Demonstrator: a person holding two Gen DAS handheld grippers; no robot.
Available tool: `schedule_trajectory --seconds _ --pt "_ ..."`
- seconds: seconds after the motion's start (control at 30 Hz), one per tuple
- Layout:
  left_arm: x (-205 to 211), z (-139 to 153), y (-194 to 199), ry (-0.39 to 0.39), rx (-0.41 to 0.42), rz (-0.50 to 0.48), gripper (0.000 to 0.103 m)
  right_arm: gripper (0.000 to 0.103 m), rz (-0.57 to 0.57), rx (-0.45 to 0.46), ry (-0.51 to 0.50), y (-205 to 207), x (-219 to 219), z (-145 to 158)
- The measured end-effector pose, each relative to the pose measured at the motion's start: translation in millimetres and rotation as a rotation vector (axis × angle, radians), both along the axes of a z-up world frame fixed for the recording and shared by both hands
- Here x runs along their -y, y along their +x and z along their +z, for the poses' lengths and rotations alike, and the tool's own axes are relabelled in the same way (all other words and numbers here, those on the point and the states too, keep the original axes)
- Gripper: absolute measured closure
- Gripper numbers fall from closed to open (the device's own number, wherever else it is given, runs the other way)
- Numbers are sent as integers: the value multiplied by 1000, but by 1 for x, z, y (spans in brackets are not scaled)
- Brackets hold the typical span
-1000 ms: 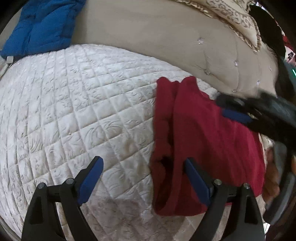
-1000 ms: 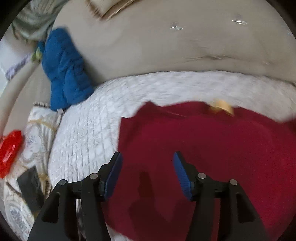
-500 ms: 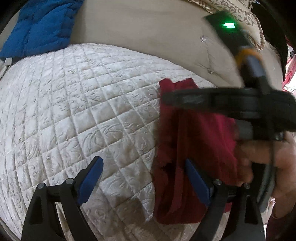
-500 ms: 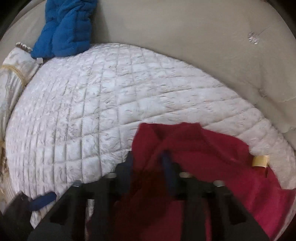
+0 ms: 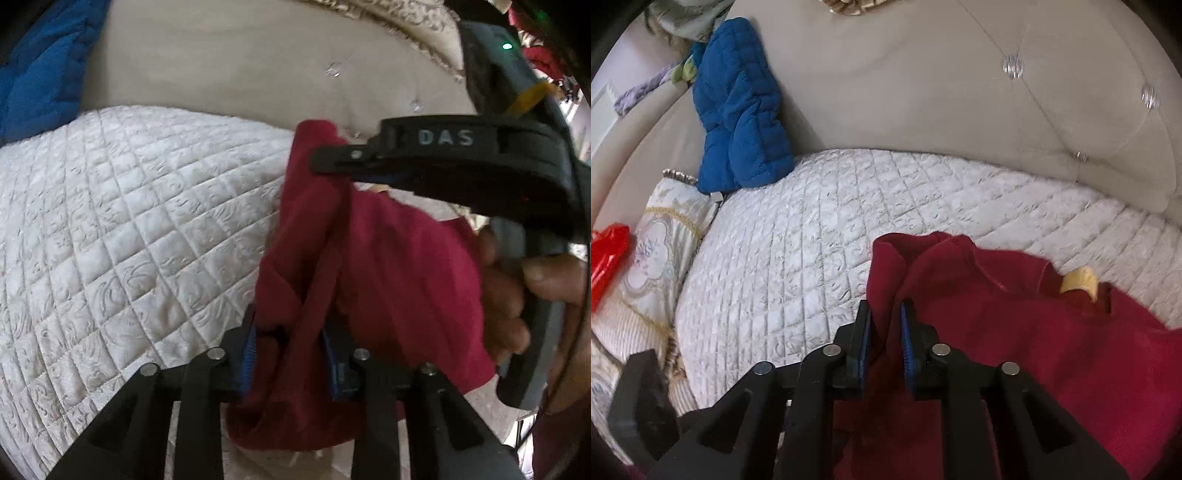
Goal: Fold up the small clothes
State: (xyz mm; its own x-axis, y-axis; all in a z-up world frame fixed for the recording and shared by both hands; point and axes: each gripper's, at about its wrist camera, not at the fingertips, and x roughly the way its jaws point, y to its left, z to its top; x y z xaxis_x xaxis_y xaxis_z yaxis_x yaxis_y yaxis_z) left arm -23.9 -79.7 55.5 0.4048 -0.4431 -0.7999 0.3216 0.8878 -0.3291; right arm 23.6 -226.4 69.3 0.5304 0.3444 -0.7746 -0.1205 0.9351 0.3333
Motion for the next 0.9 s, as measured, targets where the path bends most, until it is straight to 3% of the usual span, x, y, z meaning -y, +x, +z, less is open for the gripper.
schedule_trajectory --seconds 0.1,0.23,0.37,0.4,0.47,0.5,0.53,0.6,0.63,0.67,0.7,0.77,0.83,0.9 --pt "-1 4 -2 -15 17 -15 75 72 -18 -34 25 3 4 2" --pt "-1 8 -5 -21 26 -27 76 60 0 -67 4 15 -10 -1" --pt "-3 7 -3 -30 14 -25 76 55 32 -132 -53 29 -32 -16" --pt "-6 8 -5 -27 13 -24 76 55 30 -177 -92 35 -37 -25" --pt "-4 7 0 4 9 -17 75 71 17 -192 -120 36 -37 -35" --pt "-2 5 1 23 7 -15 75 94 4 -183 -132 35 -35 -36" --pt "1 4 2 33 4 -13 74 103 -8 -169 -142 32 -32 -36" --pt "3 6 2 31 9 -7 66 103 -5 -103 -107 18 -20 -30" --pt "4 6 2 28 15 -5 53 103 -4 -77 -104 12 -15 -26" --pt "6 7 2 25 15 -9 47 103 -3 -57 -94 7 -10 -22" --pt "8 7 1 22 12 -15 47 103 -3 -41 -81 4 -7 -19" --pt "13 8 -1 25 14 -33 55 103 -3 -14 -47 -2 1 -12" --pt "19 13 -7 42 47 -69 75 103 -5 15 -8 -10 12 -8" --pt "24 21 -13 37 62 -97 77 103 -20 25 -1 -16 19 -3"
